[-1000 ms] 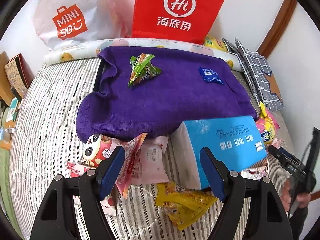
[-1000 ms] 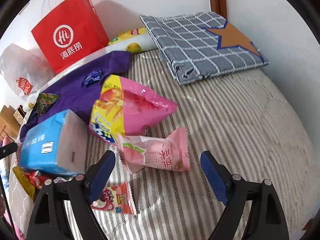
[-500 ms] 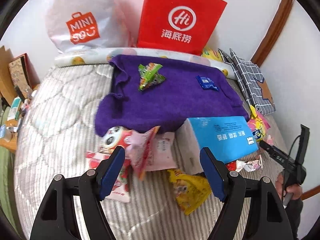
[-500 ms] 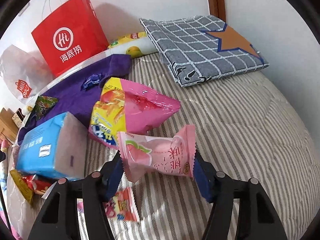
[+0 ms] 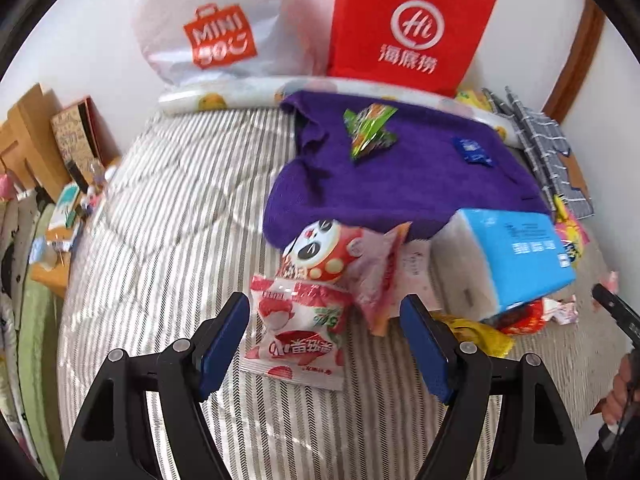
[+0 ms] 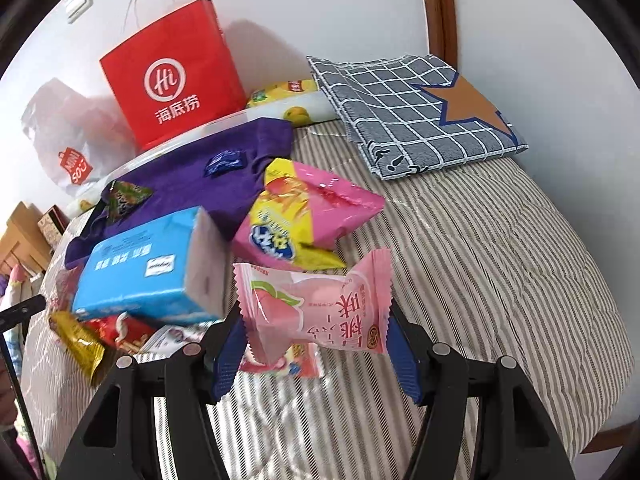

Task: Organize snacks
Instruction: 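Grasp the pink candy packet with the right tool while the left tool grasps the red-white candy packet, then carry both candy packets over the purple towel with both tools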

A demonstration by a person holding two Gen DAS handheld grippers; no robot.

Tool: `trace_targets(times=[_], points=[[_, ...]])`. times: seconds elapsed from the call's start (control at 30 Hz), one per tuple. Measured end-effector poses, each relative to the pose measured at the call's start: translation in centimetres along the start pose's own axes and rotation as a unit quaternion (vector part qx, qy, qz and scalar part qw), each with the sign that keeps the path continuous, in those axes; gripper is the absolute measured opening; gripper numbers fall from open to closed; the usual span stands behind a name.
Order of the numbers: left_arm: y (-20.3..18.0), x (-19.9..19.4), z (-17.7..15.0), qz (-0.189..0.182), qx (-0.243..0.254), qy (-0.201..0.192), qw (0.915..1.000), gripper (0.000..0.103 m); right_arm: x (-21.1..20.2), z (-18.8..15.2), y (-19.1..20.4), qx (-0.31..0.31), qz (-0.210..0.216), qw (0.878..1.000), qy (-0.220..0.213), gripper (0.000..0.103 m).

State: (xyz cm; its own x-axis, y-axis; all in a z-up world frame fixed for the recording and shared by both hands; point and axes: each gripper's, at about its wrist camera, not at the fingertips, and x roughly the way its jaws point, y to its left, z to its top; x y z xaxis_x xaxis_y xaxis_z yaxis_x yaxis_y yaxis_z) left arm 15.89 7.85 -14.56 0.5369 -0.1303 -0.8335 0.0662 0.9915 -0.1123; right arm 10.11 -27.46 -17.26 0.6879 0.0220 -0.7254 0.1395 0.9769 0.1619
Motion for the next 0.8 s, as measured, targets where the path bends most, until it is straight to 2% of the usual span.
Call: trace_targets(times=[0.1,0.2,0.4,0.43,0.5,0.53,0.8], points=[[0.7,0.9,-0.4,0.004,-0.009,0.008,0.9999,0.077,-0.2,-0.3,0.4,-0.004,0.001,1.000,0.003,0.062],[1.1,1.6,-0.8,-0.011,-0.016,0.020,0.9996,0.077,-0.1,-0.6,0.9,-0.006,0.005,1.000,0.009,0.062],[0.0,3.1,-1.5,0.007,0.016,0.033,0.9993,0.077,0.0,-1.0,2.3,-0.018,0.008,1.000,0.015,0.062],[-0.1,3.3,-1.6,0.009,0.021,0.034,0.9992,0.075,-0.2,-1.1,2.5,-0.020,0.007,1.000,0.014,0.062],[-0.2,3.5,-2.0,0.017,0.030,0.035,0.9988,0.056,-0.5,-1.1,2.8,-0.025,0.006,1.000,0.013,0.062],[-0.1,3.5,-2.1,0.021,0.034,0.035,0.9986,0.050,-0.7,-1.2,2.9,-0.026,0.005,1.000,0.011,0.062],[0.9,0.6,-2.7,-0.024,0.011,0.027,0.9993,0.047,-2.5,-1.1,3.8,-0.027,0.011,1.000,-0.001,0.062]])
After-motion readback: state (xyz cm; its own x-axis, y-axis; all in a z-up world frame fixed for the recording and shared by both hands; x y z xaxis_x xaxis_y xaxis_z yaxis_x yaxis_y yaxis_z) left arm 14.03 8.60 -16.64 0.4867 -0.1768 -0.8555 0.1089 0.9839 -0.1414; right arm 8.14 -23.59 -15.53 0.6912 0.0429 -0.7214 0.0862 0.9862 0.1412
